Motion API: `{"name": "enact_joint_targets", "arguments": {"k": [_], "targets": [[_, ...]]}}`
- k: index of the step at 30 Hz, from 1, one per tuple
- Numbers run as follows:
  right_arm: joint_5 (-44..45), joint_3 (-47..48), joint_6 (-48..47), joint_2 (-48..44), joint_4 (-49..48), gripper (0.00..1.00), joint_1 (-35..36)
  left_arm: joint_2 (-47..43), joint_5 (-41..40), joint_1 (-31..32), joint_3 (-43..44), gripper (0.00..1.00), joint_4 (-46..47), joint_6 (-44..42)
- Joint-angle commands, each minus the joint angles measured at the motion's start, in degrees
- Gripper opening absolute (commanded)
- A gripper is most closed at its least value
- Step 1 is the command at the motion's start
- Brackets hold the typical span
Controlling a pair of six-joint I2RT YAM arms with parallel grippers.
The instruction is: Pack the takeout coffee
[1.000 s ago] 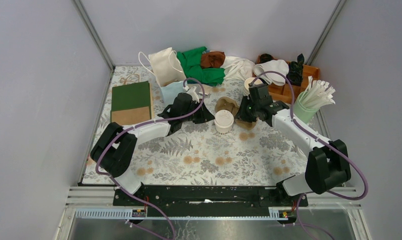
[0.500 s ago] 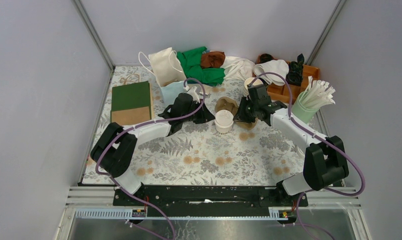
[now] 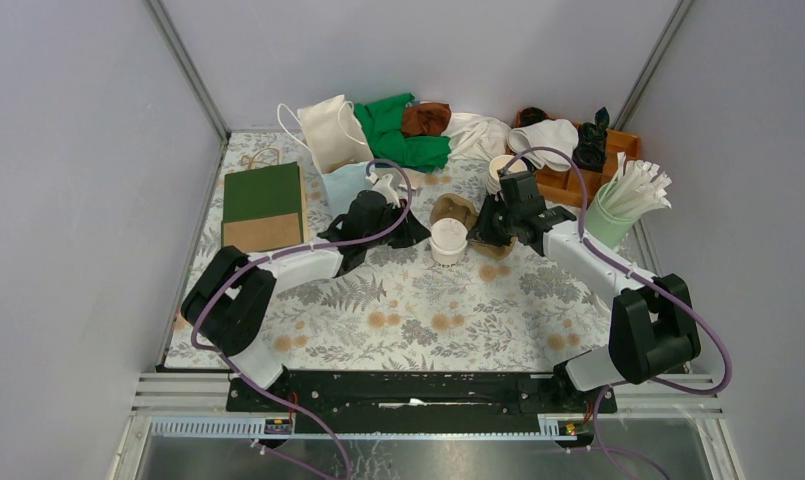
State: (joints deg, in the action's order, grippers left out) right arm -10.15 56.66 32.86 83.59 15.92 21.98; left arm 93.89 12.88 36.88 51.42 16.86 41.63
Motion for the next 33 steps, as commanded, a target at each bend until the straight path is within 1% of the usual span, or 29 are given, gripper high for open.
{"name": "enact_joint_targets", "arguments": {"k": [1,6,10,12,14,16,18,19,20,21,23,25,27,31,32,33], "targets": [[2.02,0.58,-1.22,0.93,5.08,0.20,0.35,0.55,-2.39,1.52,-0.87,0.11,-7.29,-2.51],[3.63,6.22,-2.69,0.21,8.56,0.22,0.35,-1.98,-2.98,1.60,5.37,0.12,-12.87,-4.68],[5.14,9.86,-4.16,0.30,10.90,0.28,0.35,-3.13,-3.29,1.54,10.10,0.17,-16.55,-6.29],[6.20,11.25,-4.82,0.05,11.91,0.33,0.34,-3.43,-3.24,1.61,12.03,0.20,-18.13,-6.80],[6.37,12.29,-5.32,-0.36,12.60,0.40,0.39,-3.89,-2.92,1.60,13.70,0.23,-19.49,-7.35],[5.93,13.37,-5.81,-0.82,13.41,0.52,0.41,-4.56,-3.02,1.68,14.66,0.26,-20.68,-7.88],[6.65,15.01,-6.66,-0.68,15.08,0.71,1.18,-5.82,-3.56,1.78,15.08,0.27,-22.12,-8.28],[8.20,16.26,-7.14,-0.02,16.75,0.86,2.25,-7.07,-3.91,1.85,15.09,0.27,-23.01,-8.48],[10.60,17.87,-7.45,0.86,18.43,0.97,3.57,-8.22,-4.26,1.95,15.05,0.28,-23.74,-8.76],[13.30,19.46,-7.71,1.83,20.18,0.99,5.23,-9.53,-4.73,2.01,14.85,0.29,-24.53,-9.08],[16.84,21.90,-7.18,3.69,22.64,1.00,8.26,-12.40,-5.96,2.10,14.70,0.32,-26.77,-9.95],[19.69,23.49,-6.03,5.18,23.37,1.00,10.38,-15.72,-7.89,2.10,14.94,0.39,-29.76,-11.01],[22.71,25.63,-4.78,7.39,24.87,1.00,12.30,-19.63,-10.55,2.14,15.10,0.51,-32.90,-12.16],[27.24,30.91,-2.38,13.03,28.67,1.00,14.88,-28.04,-18.55,1.65,16.14,0.81,-39.75,-14.33],[27.81,31.52,-1.94,13.96,29.16,1.00,15.26,-29.57,-20.60,1.18,16.48,0.90,-41.30,-14.71],[27.78,31.72,-1.72,14.57,29.13,1.00,15.43,-31.41,-21.83,0.48,16.88,0.97,-42.88,-15.04]]}}
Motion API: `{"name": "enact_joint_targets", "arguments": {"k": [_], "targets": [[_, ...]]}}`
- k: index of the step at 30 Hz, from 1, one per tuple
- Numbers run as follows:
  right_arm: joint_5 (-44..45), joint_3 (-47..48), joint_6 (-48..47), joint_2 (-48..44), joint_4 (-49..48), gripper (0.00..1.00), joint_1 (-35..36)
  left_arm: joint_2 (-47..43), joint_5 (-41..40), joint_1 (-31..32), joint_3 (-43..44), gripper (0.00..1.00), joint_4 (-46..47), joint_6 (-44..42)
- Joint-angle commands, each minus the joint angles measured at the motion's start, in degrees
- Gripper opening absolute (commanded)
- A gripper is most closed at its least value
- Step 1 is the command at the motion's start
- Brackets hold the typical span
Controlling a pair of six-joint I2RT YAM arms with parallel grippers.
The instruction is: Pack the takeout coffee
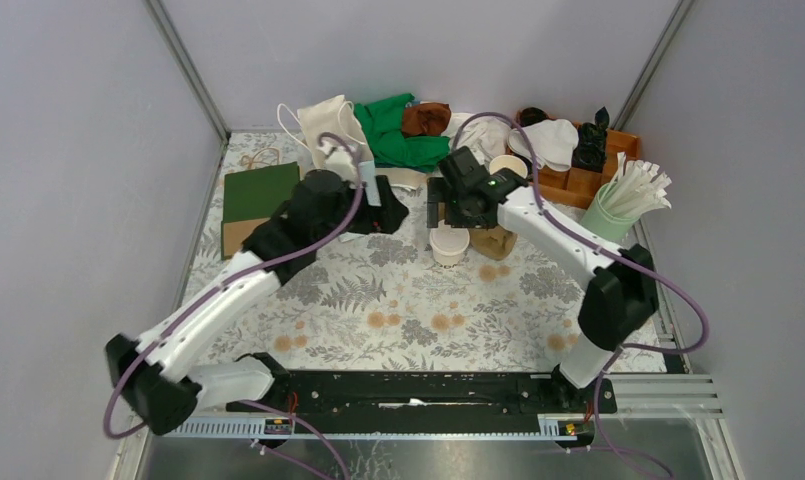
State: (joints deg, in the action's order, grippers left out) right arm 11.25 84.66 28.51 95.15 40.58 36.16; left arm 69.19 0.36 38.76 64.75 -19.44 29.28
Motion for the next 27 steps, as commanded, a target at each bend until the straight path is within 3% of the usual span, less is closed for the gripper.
{"name": "enact_joint_targets", "arguments": {"k": [1,12,22,27], "targets": [[6.26,3.71,2.87,3.34,4.01,1.00,1.44,-7.85,-10.26,-2.39,3.87,0.99,-8.38,-2.92],[6.20,4.89,4.10,6.64,3.36,1.00,2.33,-15.88,-17.08,-12.87,1.10,0.99,-10.95,-1.53],[6.14,4.62,3.91,7.93,3.46,0.99,3.15,-19.08,-21.70,-16.48,0.05,0.99,-10.55,-0.74],[6.38,4.71,3.81,8.36,4.02,0.91,3.24,-18.50,-22.10,-16.86,-0.56,0.99,-10.24,-1.09]]}}
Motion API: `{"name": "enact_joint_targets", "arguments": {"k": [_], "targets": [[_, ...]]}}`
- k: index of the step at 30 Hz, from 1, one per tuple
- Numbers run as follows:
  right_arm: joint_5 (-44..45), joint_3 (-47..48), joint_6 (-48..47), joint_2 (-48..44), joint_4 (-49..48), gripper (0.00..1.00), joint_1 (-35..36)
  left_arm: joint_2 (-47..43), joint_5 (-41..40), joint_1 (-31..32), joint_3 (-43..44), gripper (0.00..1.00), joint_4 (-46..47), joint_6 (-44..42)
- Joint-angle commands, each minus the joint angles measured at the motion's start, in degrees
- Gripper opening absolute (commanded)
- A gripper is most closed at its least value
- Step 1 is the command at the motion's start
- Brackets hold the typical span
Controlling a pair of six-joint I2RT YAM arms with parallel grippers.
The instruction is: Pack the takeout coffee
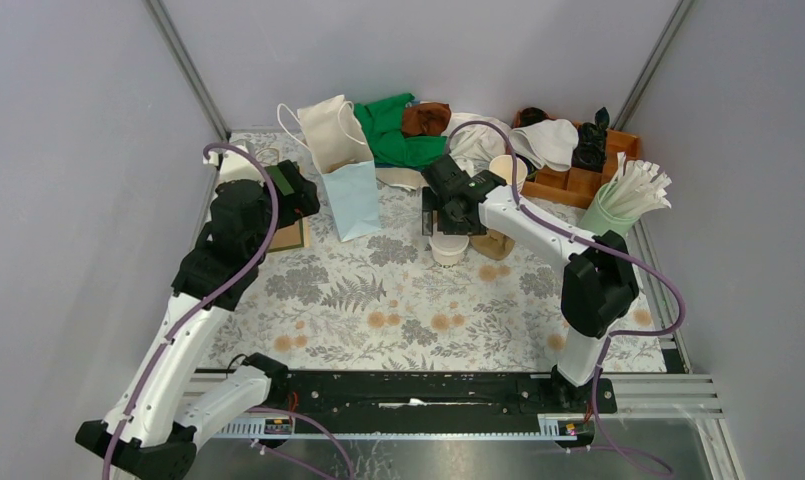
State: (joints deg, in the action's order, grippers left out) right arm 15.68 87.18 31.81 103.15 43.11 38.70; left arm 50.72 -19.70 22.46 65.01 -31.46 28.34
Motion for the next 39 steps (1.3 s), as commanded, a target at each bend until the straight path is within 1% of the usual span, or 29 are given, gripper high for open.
{"name": "enact_joint_targets", "arguments": {"k": [1,6,10,17,25,30,33,37,39], "targets": [[2.13,2.19,0.41,0.31,1.60,0.90,0.70,0.13,-2.14,-0.70,-1.04,0.99,1.88,-0.04],[2.59,2.43,0.32,-0.43,2.17,0.82,0.82,0.78,-1.99,-1.89,-1.82,0.99,2.85,0.87],[2.72,3.15,-0.43,-1.92,2.62,0.80,0.77,0.94,-1.67,-3.10,-2.75,0.99,4.59,1.89],[2.76,3.42,-2.78,-4.50,3.25,0.80,0.77,3.35,0.28,-5.37,-3.00,0.99,7.58,1.85],[3.15,0.27,-6.43,-6.61,4.14,0.81,0.77,8.19,3.43,-8.75,1.49,0.99,9.19,1.75],[3.34,-2.87,-7.41,-8.92,3.34,0.81,0.79,11.98,6.08,-9.19,4.62,0.99,9.93,1.44],[3.04,-3.96,-8.00,-10.12,2.77,0.81,0.77,14.56,8.48,-9.19,6.40,0.99,10.68,-0.17],[3.20,-4.45,-8.63,-11.54,2.78,0.80,0.77,19.39,8.10,-9.23,11.13,0.98,8.62,-1.21],[3.30,-4.47,-9.05,-12.25,2.75,0.80,0.77,21.60,7.23,-9.19,13.04,0.95,7.58,-1.38]]}}
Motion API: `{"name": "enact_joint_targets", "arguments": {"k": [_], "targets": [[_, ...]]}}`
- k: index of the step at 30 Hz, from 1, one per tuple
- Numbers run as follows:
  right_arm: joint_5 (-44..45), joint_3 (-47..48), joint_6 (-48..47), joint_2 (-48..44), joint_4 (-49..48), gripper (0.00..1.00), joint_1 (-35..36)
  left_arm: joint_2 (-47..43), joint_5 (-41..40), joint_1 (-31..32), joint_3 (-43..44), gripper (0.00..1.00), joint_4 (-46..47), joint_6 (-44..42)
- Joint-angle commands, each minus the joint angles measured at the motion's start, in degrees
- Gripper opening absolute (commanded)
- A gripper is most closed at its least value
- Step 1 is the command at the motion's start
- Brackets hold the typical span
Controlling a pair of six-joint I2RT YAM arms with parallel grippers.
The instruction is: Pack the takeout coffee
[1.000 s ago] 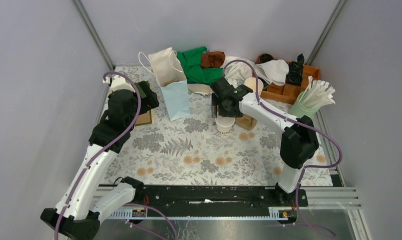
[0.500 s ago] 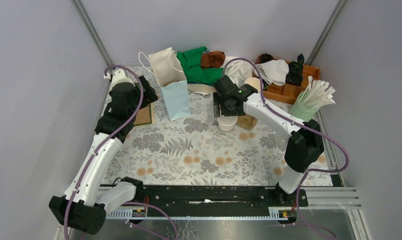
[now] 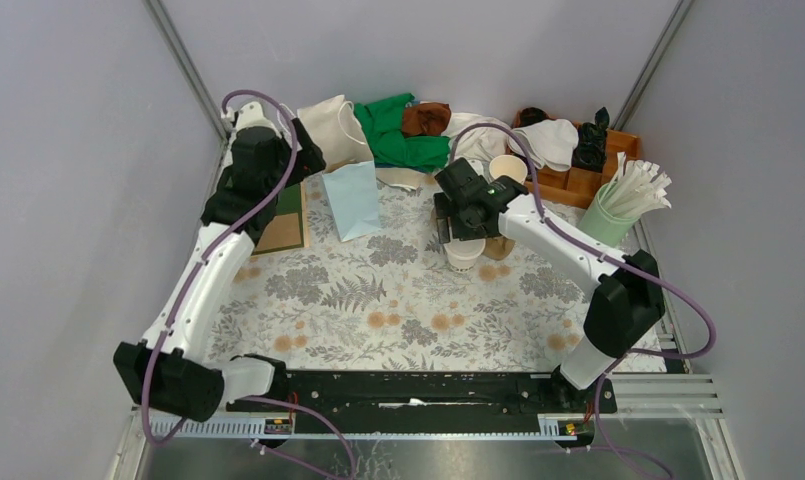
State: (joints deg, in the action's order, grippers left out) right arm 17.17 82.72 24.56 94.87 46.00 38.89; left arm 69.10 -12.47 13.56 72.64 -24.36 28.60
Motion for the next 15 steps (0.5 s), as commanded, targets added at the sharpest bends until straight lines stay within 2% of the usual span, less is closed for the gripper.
{"name": "enact_joint_targets", "arguments": {"k": [1,7,15], "targets": [[1.67,-0.01,-1.91,-4.31,-0.10,0.80,0.57,4.37,-0.44,-0.37,6.33,0.93,0.19,-1.70],[0.76,-2.04,-3.41,-7.26,-0.71,0.80,0.59,11.34,-2.78,-0.38,11.29,0.81,-1.57,-2.13],[-0.32,-3.44,-4.56,-10.64,-1.06,0.80,0.57,16.60,0.13,-0.33,15.72,0.60,-4.63,-2.07]]}}
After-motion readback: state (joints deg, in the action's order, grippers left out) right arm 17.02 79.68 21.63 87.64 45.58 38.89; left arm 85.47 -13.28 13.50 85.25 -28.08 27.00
